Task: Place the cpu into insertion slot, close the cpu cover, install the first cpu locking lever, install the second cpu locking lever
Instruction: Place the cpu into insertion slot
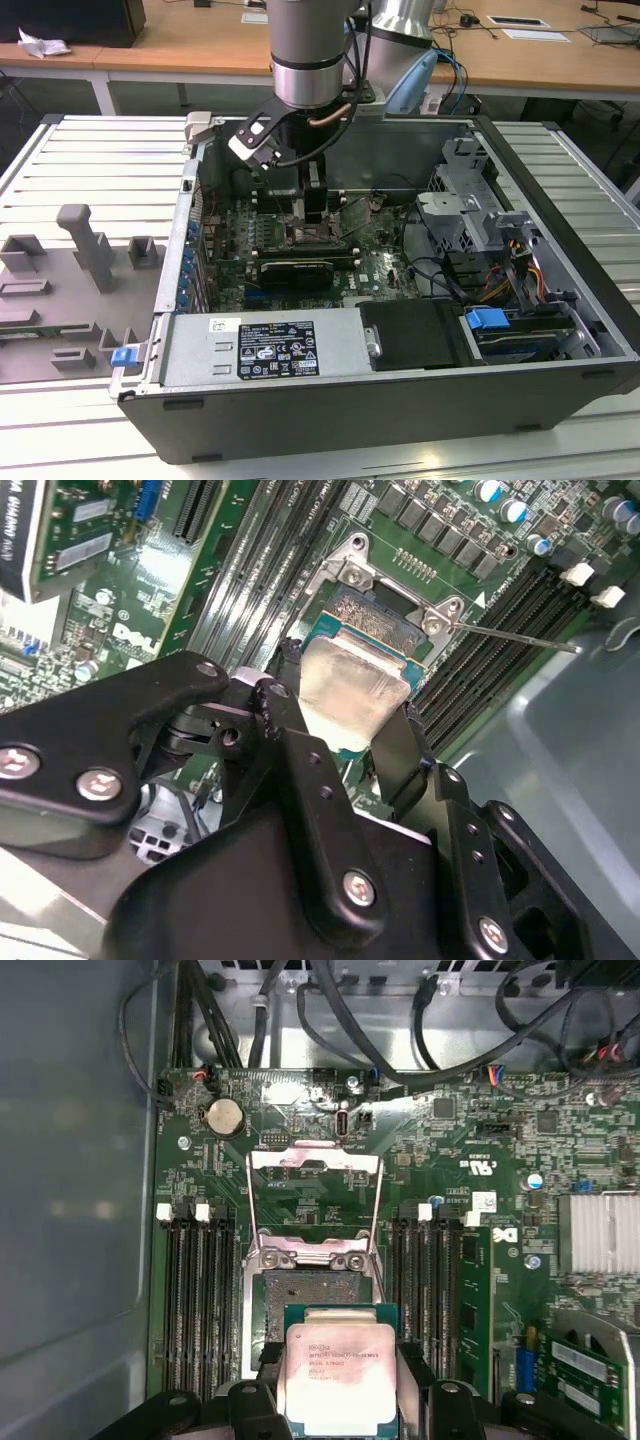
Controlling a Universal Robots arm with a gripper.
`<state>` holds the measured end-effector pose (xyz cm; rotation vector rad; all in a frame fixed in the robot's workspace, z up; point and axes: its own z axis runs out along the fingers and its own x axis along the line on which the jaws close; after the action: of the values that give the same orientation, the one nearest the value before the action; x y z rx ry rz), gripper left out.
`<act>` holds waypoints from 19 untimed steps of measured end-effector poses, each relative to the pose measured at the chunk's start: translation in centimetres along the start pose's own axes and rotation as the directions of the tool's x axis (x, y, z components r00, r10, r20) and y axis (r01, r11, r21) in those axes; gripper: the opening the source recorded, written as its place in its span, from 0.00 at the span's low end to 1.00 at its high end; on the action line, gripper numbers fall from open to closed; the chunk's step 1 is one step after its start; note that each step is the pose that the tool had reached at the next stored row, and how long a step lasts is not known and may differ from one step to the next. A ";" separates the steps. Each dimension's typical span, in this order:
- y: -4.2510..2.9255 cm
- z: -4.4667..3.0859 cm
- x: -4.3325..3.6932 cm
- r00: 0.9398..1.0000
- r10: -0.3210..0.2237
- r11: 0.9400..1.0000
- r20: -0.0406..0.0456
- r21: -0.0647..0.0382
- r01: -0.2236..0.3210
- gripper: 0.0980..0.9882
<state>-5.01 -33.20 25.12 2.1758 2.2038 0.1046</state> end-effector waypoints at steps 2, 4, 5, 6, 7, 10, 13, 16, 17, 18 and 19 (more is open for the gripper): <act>0.03 0.52 0.07 1.000 0.000 1.000 0.000 0.000 0.000 0.48; 0.04 0.71 0.07 1.000 -0.003 1.000 0.001 0.001 0.003 0.48; 0.05 0.73 0.07 1.000 -0.005 1.000 0.001 0.001 0.005 0.48; 0.05 0.77 0.07 1.000 -0.006 1.000 0.001 0.000 0.006 0.48; 0.04 0.81 0.07 1.000 -0.006 1.000 0.001 0.000 0.006 0.48; 0.03 0.96 0.07 1.000 -0.007 1.000 0.001 0.001 0.007 0.48; 0.05 1.24 0.20 1.000 -0.008 1.000 0.001 0.001 0.008 0.48; 0.05 1.62 0.44 1.000 -0.008 1.000 0.001 0.001 0.008 0.48; 0.06 1.87 0.55 1.000 -0.008 1.000 0.001 0.001 0.008 0.48; 0.05 2.14 0.62 1.000 -0.009 1.000 0.001 0.001 0.009 0.48; 0.08 2.48 0.66 1.000 -0.009 1.000 0.001 0.001 0.009 0.48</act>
<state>-4.75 -32.50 22.66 2.1661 2.2131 0.1022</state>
